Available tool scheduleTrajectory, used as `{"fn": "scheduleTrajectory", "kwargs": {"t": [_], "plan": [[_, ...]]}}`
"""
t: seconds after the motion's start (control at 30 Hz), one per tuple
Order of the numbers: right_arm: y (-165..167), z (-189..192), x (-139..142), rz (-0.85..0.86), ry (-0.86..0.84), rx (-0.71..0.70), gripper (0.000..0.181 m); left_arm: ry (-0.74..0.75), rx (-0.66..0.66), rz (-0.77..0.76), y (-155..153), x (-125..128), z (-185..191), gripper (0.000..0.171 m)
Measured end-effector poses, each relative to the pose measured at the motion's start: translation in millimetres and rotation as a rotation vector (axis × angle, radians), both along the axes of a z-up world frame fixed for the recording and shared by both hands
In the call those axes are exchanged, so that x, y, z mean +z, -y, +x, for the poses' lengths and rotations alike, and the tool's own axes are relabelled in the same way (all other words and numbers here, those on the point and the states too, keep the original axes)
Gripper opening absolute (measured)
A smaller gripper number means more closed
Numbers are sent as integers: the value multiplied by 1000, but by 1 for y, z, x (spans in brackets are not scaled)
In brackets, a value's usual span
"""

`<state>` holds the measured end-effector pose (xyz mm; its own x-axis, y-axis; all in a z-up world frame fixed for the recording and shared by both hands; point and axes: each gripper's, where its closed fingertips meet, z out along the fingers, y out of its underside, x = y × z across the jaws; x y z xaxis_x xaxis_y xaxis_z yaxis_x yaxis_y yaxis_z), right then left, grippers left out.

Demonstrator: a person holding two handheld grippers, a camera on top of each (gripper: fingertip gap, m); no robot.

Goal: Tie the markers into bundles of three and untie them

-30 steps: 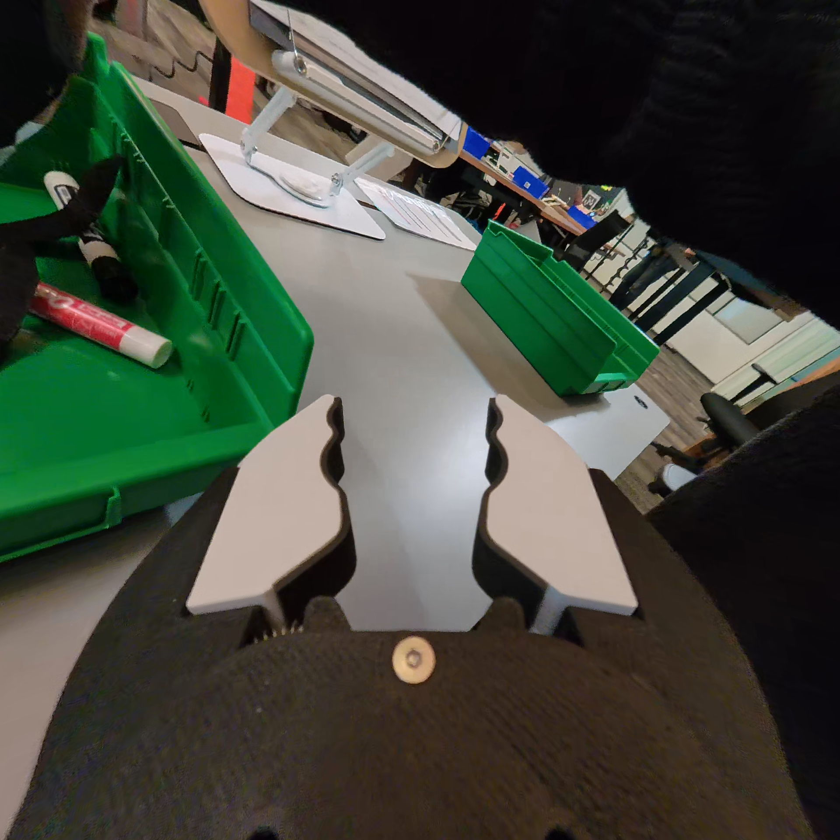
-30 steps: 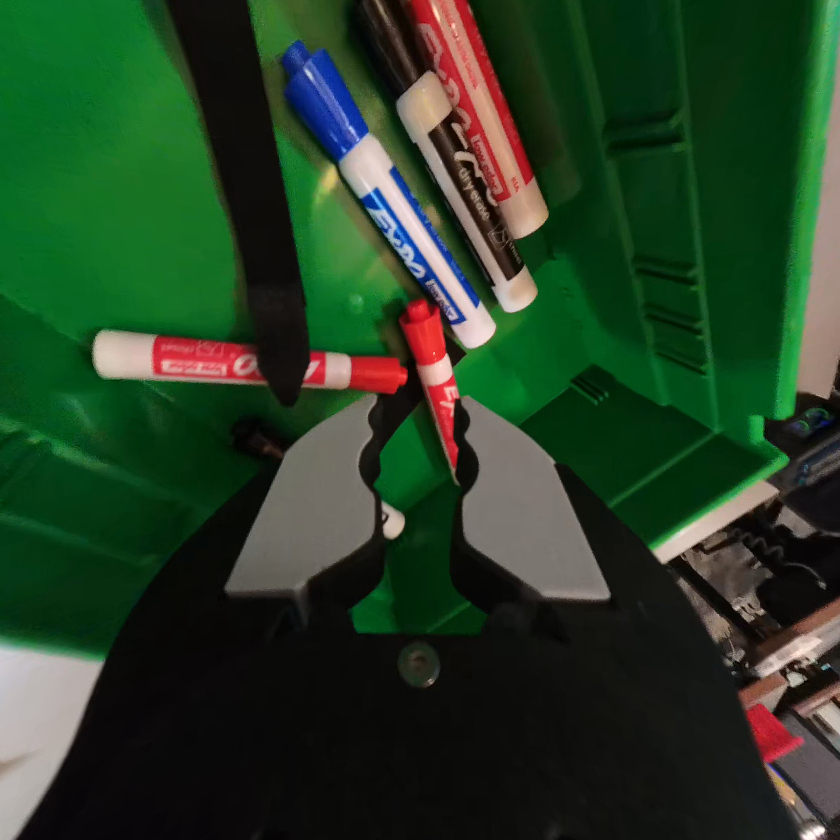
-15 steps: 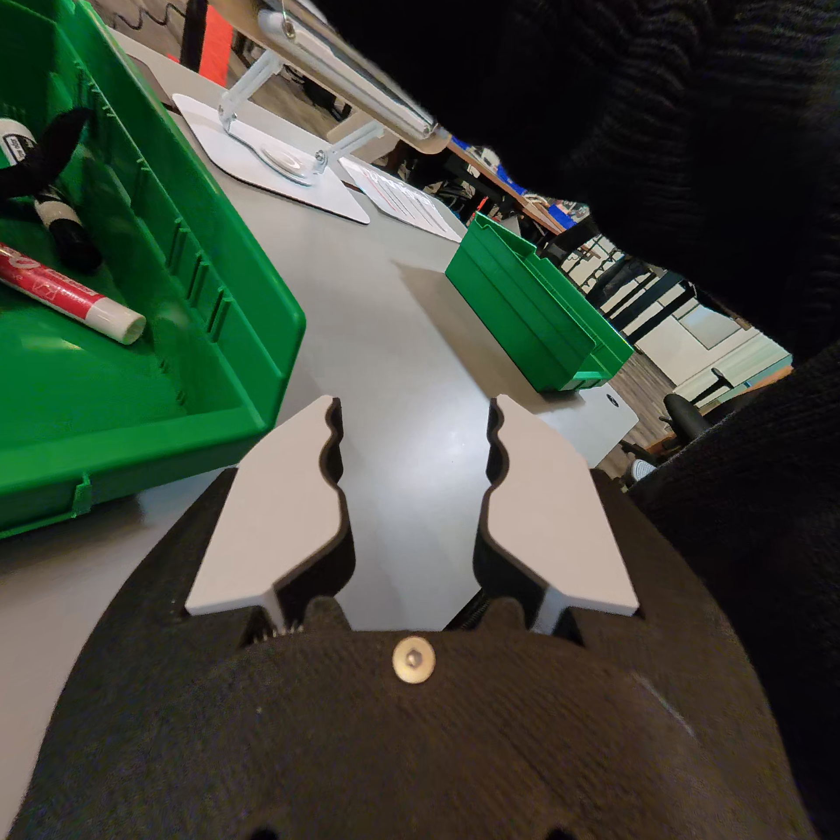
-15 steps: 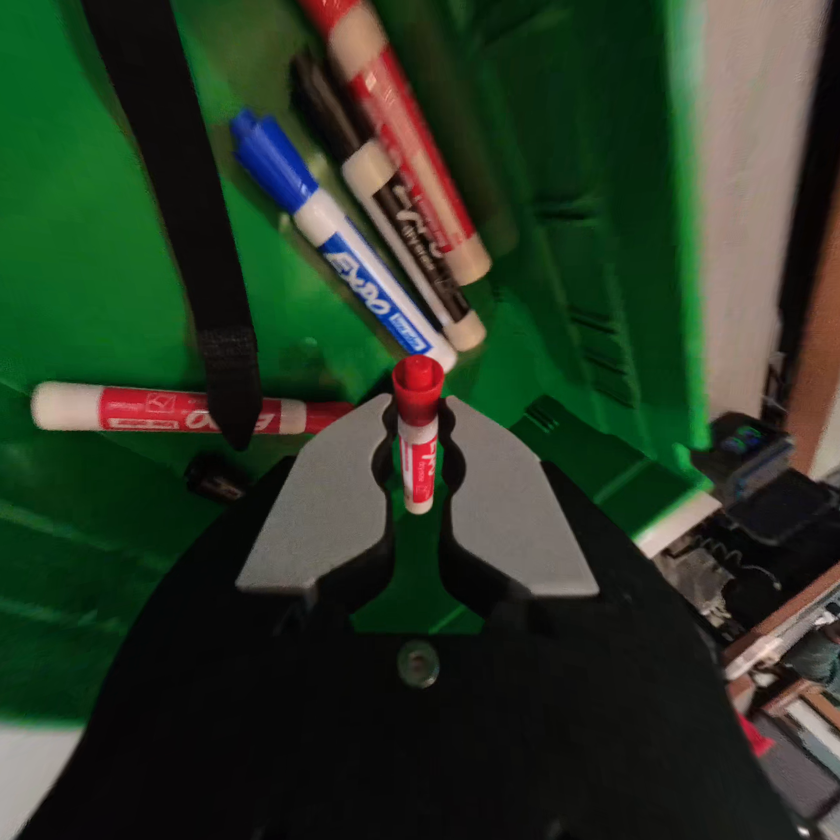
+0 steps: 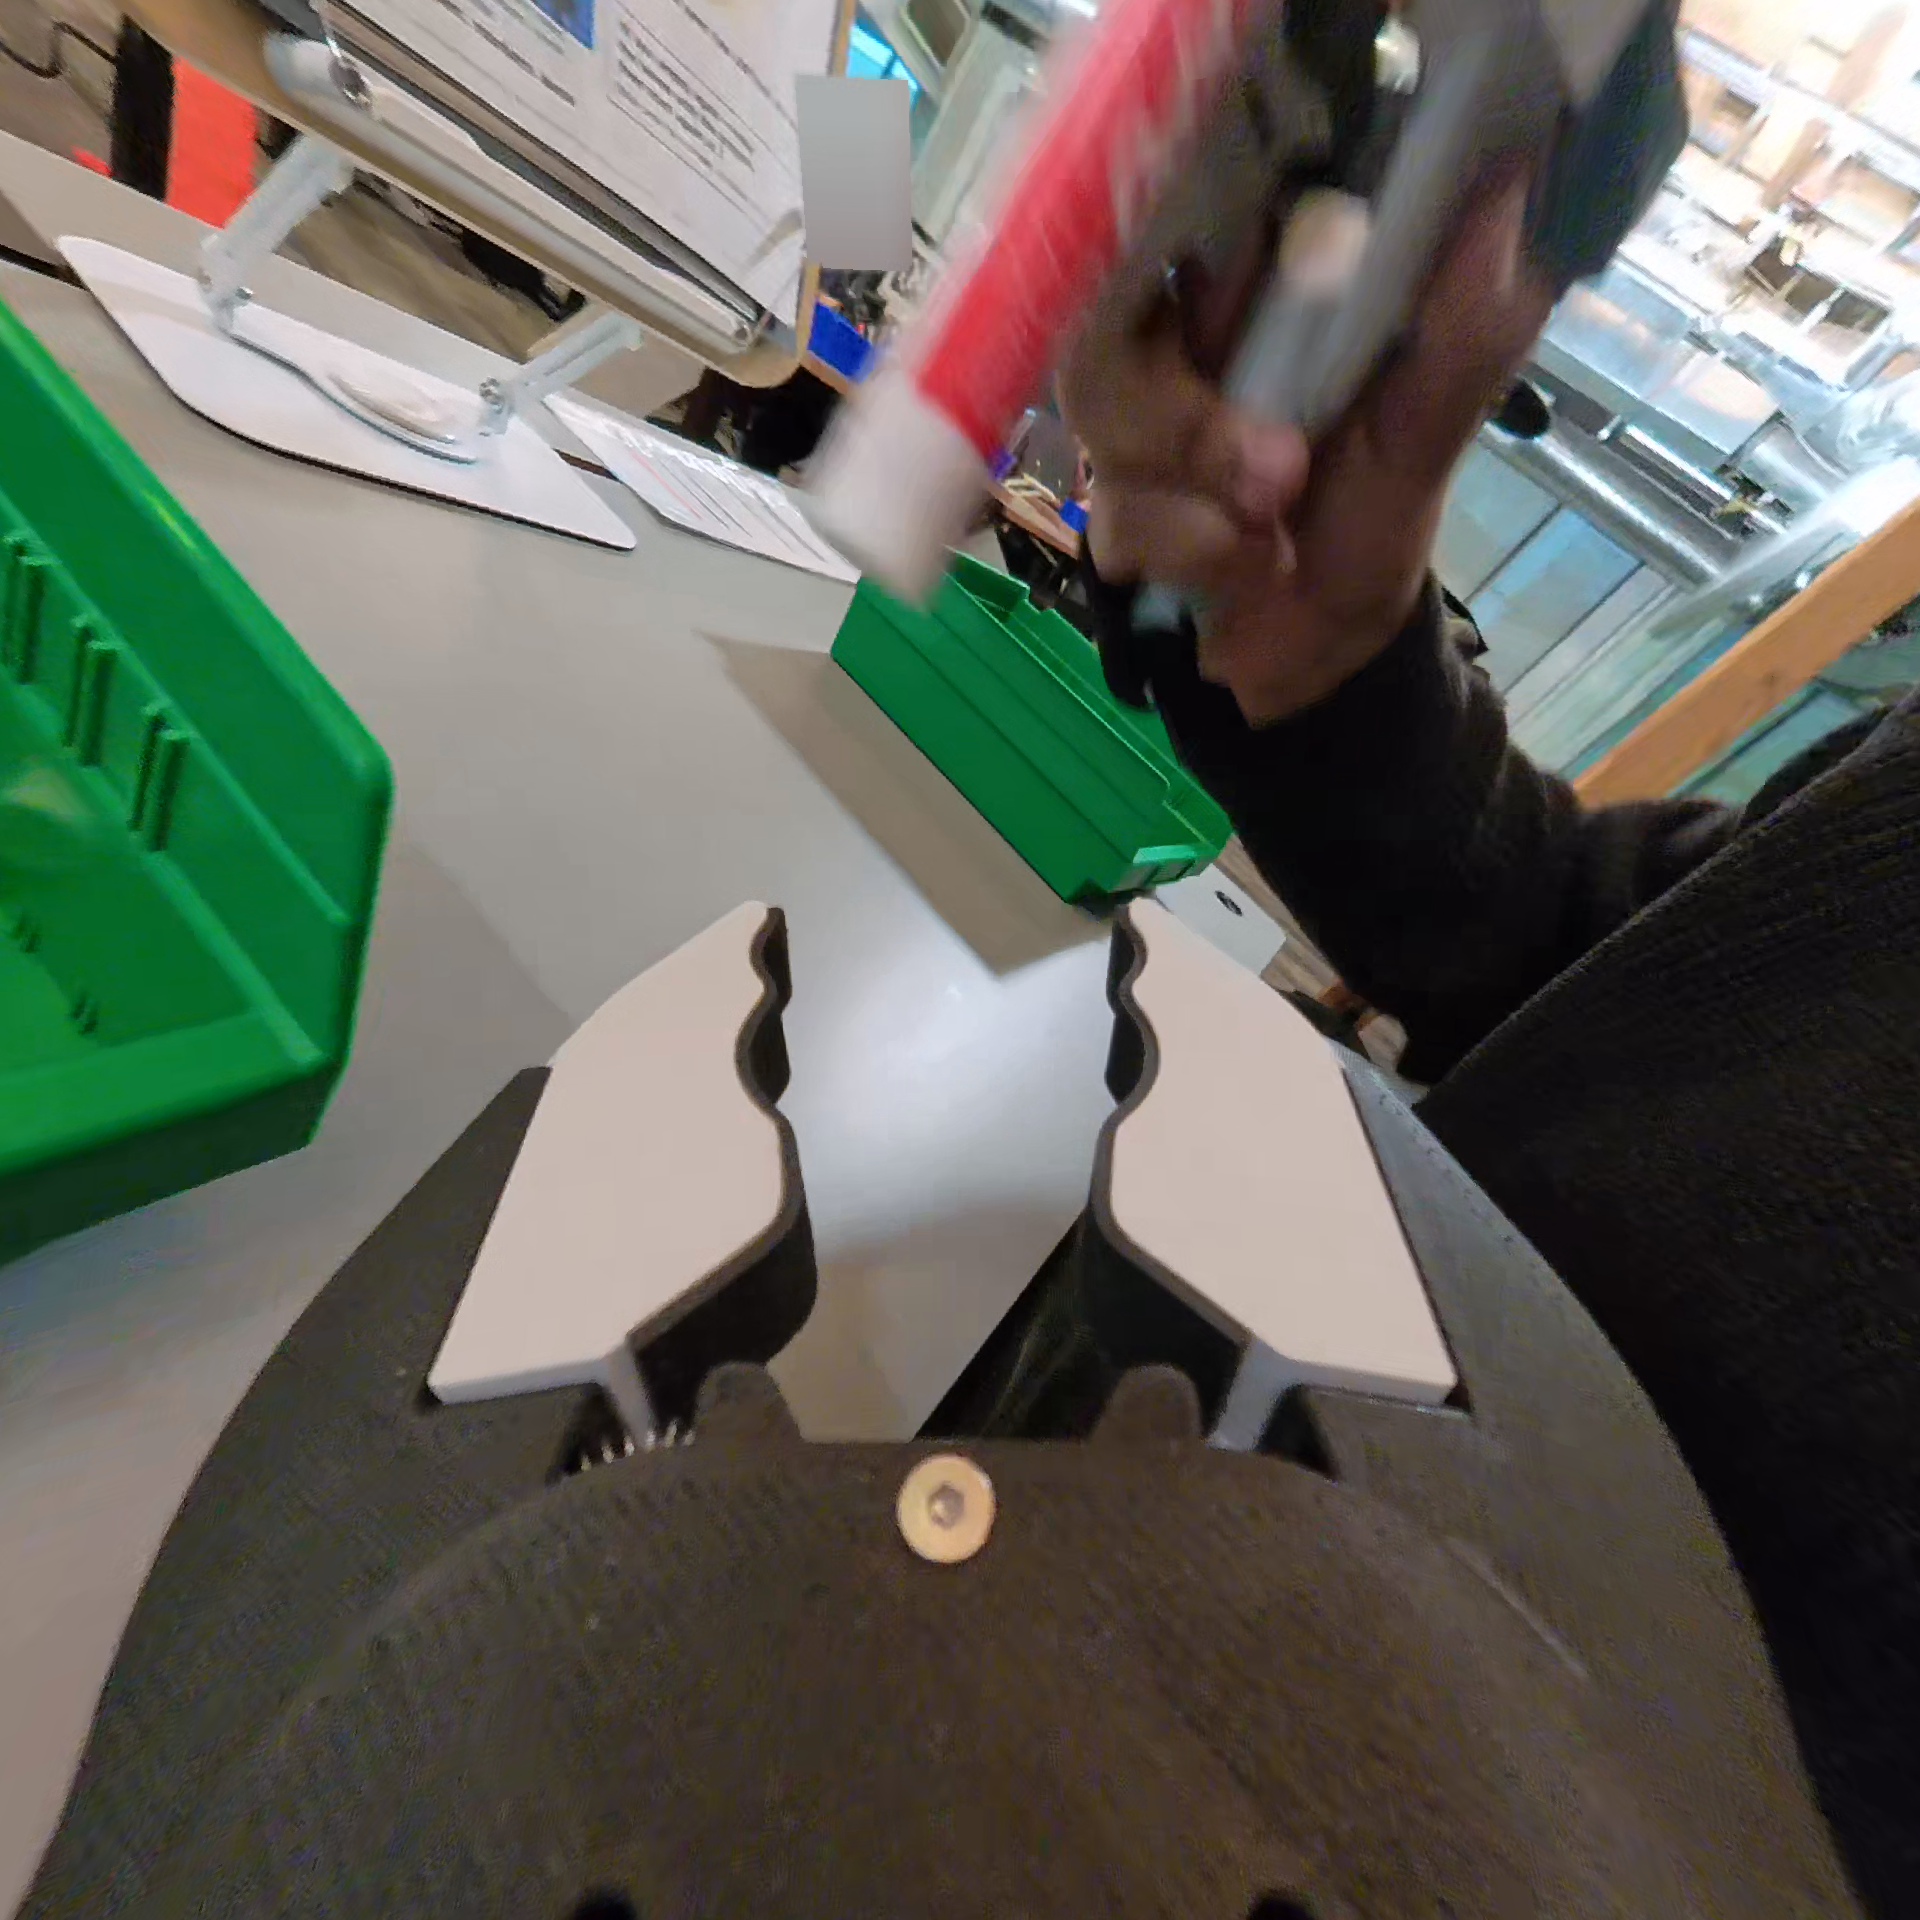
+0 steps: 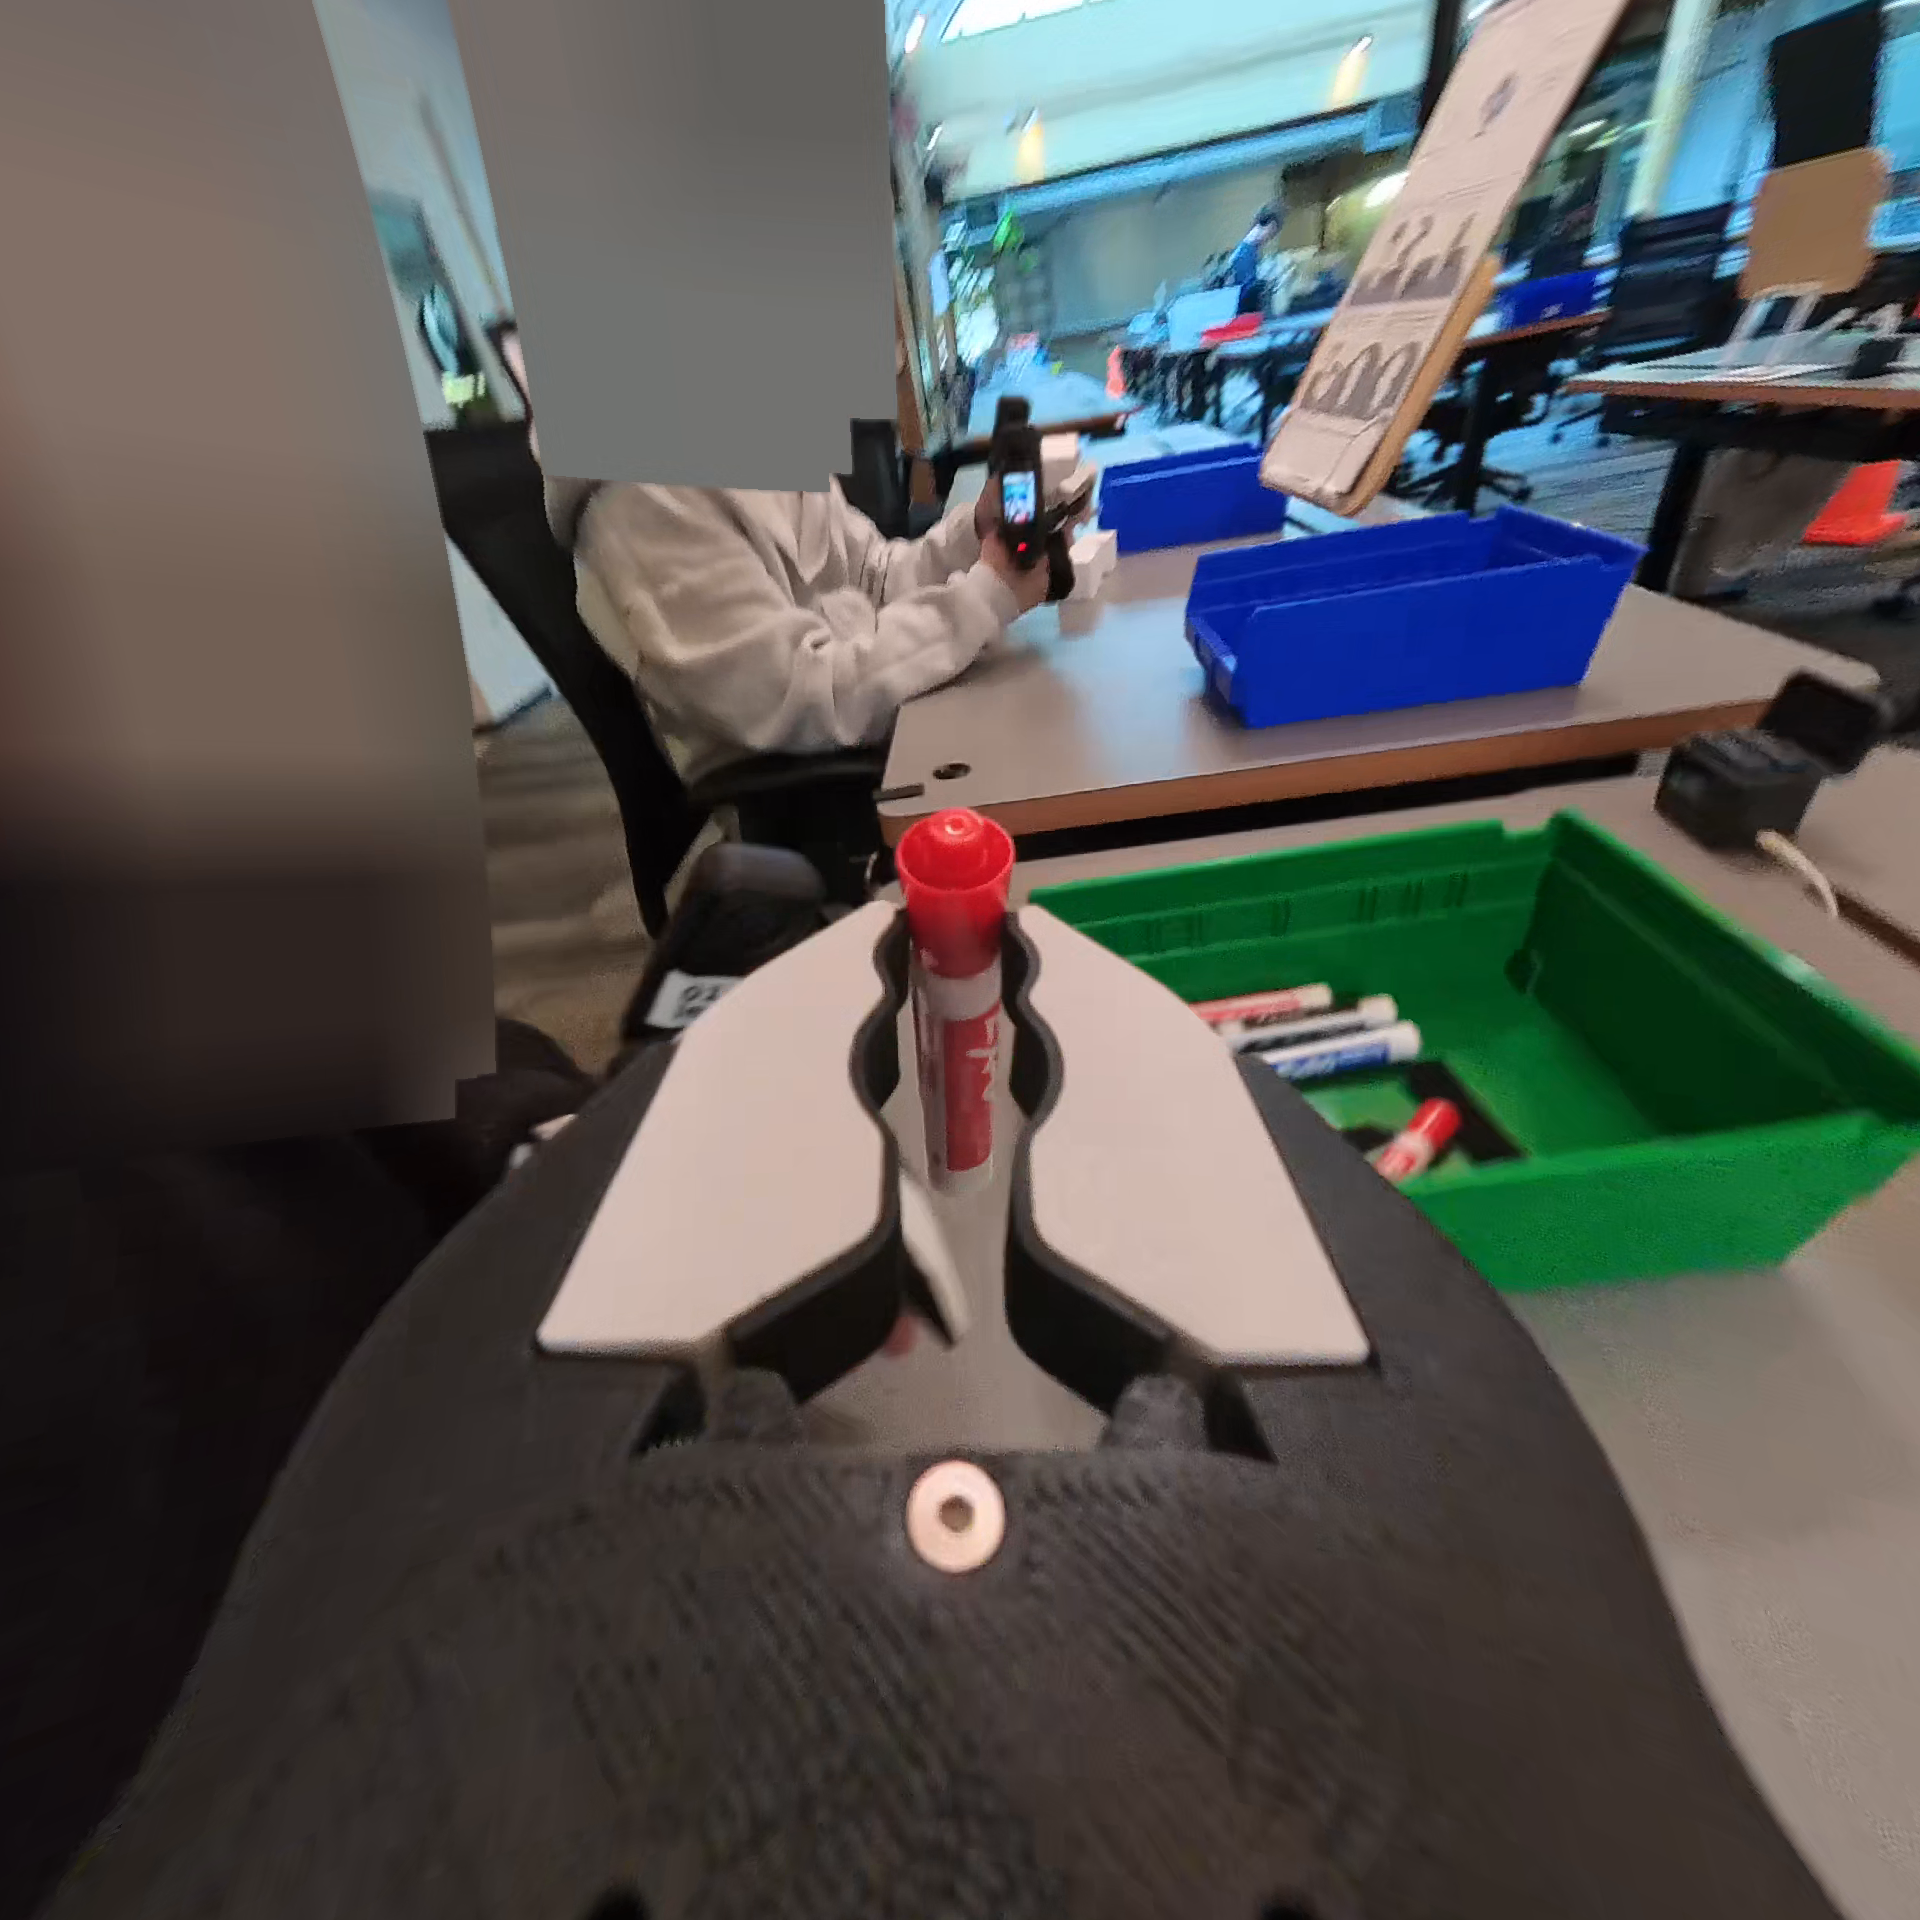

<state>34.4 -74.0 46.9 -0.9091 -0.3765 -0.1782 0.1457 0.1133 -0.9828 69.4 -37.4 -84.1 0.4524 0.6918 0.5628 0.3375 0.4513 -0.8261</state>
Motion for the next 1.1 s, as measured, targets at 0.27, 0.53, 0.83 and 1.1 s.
{"fn": "scheduleTrajectory", "kwargs": {"t": [0.27, 0.53, 0.83, 1.1], "plan": [[-90, 7, -64, -40, 285, -126, 17, 4, -249, -132, -59, -14, -10, 51], [-131, -9, -91, -5, 160, -294, 17, -3, -449, -389, -108, -38, -25, 22], [-171, -55, -169, 367, 0, -491, 27, 42, -434, -622, -101, -63, -50, 22], [-169, -67, -175, 422, -599, -577, 51, 107, -383, -653, -83, -73, -48, 22]]}}
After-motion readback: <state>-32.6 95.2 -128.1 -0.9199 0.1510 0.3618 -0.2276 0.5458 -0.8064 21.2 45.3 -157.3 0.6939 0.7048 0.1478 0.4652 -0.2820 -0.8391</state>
